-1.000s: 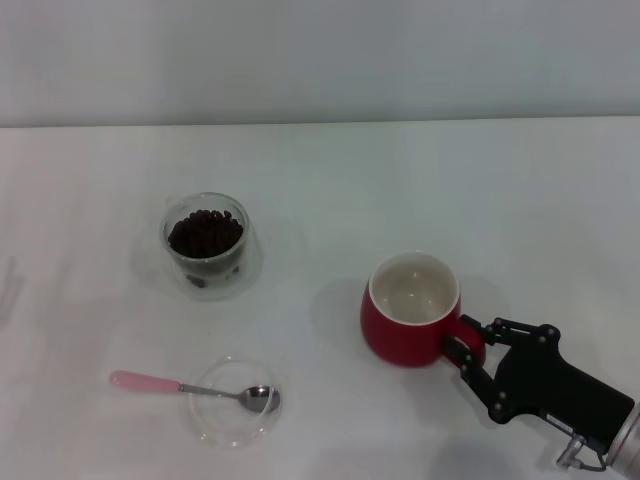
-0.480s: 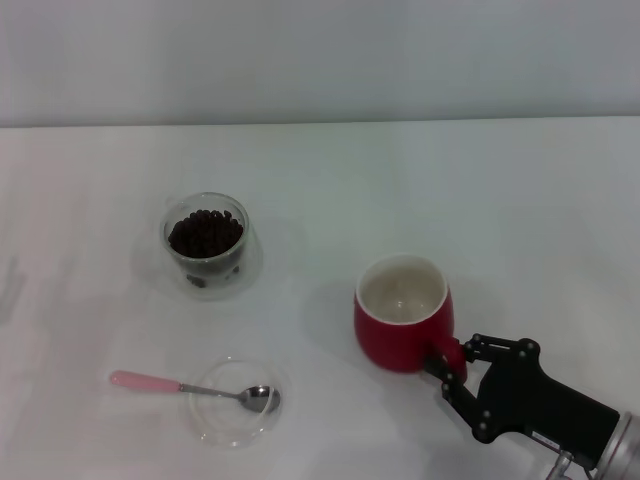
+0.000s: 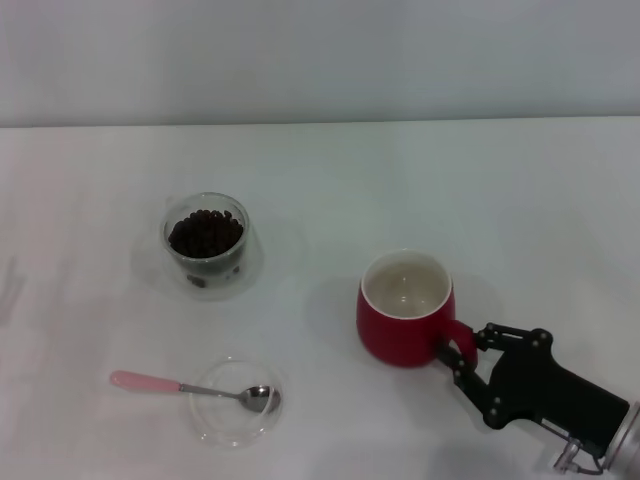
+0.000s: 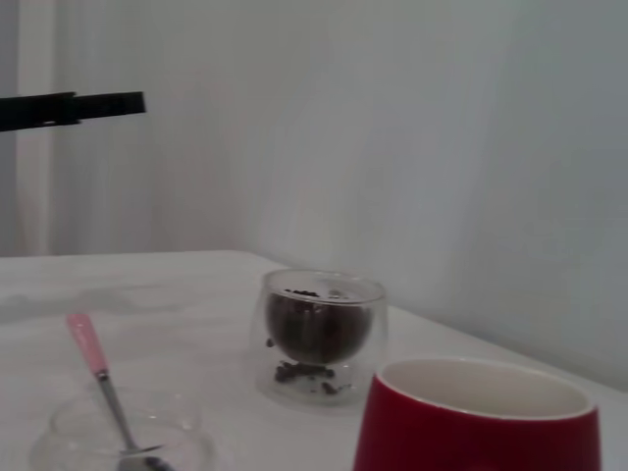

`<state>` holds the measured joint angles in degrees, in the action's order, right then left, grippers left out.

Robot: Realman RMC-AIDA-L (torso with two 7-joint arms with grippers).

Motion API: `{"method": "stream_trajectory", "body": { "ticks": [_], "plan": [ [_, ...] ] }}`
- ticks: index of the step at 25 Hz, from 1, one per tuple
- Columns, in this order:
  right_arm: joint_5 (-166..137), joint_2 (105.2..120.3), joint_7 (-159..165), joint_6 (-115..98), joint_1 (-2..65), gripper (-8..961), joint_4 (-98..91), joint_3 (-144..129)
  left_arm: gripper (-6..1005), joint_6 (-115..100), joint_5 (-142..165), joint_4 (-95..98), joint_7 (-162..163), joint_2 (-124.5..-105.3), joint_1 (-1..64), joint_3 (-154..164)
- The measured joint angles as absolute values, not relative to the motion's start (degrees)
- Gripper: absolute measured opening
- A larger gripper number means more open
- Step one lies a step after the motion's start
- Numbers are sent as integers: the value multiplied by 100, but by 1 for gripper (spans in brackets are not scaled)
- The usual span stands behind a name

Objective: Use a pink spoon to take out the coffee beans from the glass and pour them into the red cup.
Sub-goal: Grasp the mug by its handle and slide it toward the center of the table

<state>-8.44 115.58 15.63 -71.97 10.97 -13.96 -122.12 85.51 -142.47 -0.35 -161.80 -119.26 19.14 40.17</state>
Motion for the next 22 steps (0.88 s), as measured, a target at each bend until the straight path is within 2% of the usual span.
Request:
{"method": "stream_trajectory", "body": {
  "ticks": [19, 22],
  "plan": [
    [-834, 11549, 1495, -6921, 1128, 272, -1328, -12023, 878, 8551, -14247, -69, -16180, -11936, 1948, 4016],
    [-834, 11549, 1573, -6937, 1128, 456, -1333, -12023, 879, 8551, -14247, -65, -16180, -11935, 1954, 4016]
  ]
}}
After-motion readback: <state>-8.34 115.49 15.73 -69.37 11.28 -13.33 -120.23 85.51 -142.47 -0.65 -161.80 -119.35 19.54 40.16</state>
